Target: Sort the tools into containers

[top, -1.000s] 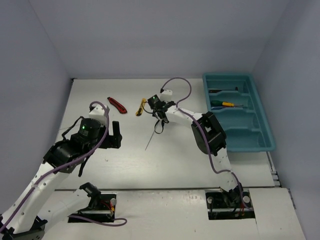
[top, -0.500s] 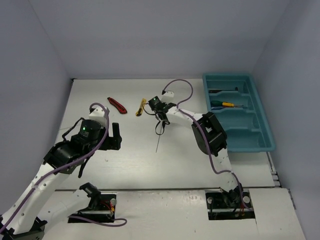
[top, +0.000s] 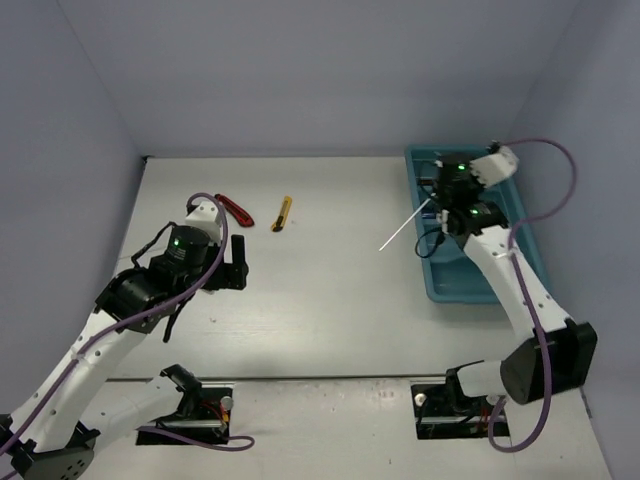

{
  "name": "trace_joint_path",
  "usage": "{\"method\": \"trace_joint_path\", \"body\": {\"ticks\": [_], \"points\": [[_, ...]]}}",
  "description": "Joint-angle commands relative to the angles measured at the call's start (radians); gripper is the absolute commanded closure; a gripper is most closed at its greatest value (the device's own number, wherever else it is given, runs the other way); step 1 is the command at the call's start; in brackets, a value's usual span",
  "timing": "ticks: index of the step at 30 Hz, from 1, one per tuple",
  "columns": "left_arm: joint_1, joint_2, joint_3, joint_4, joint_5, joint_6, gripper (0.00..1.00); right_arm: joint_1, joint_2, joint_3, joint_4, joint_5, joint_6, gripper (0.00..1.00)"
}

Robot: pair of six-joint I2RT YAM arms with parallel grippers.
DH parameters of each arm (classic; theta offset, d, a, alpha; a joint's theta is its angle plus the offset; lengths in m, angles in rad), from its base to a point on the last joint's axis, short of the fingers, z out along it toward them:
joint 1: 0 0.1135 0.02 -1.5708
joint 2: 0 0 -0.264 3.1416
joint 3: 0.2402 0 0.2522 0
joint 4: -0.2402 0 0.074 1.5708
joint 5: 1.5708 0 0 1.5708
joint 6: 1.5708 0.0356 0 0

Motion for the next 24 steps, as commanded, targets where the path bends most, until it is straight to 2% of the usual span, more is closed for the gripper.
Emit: {"method": "trace_joint_path", "body": {"ticks": [1,6,9,14,20,24], "points": [[0.005,0.020,0.050,0.059,0.018,0.016,0.20,-0.177,-0.087,-0.124,-0.023,-0.005,0.083,1.00],[0.005,0.036,0.051,0.071,0.035,0.015,0.20,-0.355,-0.087,-0.194,-0.022,-0.115,0.194,1.00],[0.005,0.034,0.050,0.071,0.039,0.016,0.20,-0.416,-0.051,-0.216,-0.016,-0.174,0.264,1.00],[0.005,0.022,0.042,0.070,0.034,0.013,0.20,-0.455,-0.010,-0.263,0.001,-0.193,0.371,1.00],[0.005,0.012,0.033,0.069,0.018,0.015,0.20,-0.515,0.071,-0.300,0.075,-0.277,0.407,0.99],[0.005,0.011,0.025,0.065,-0.003,0.006,0.20,-0.528,0.113,-0.313,0.095,-0.294,0.435,0.90]]}}
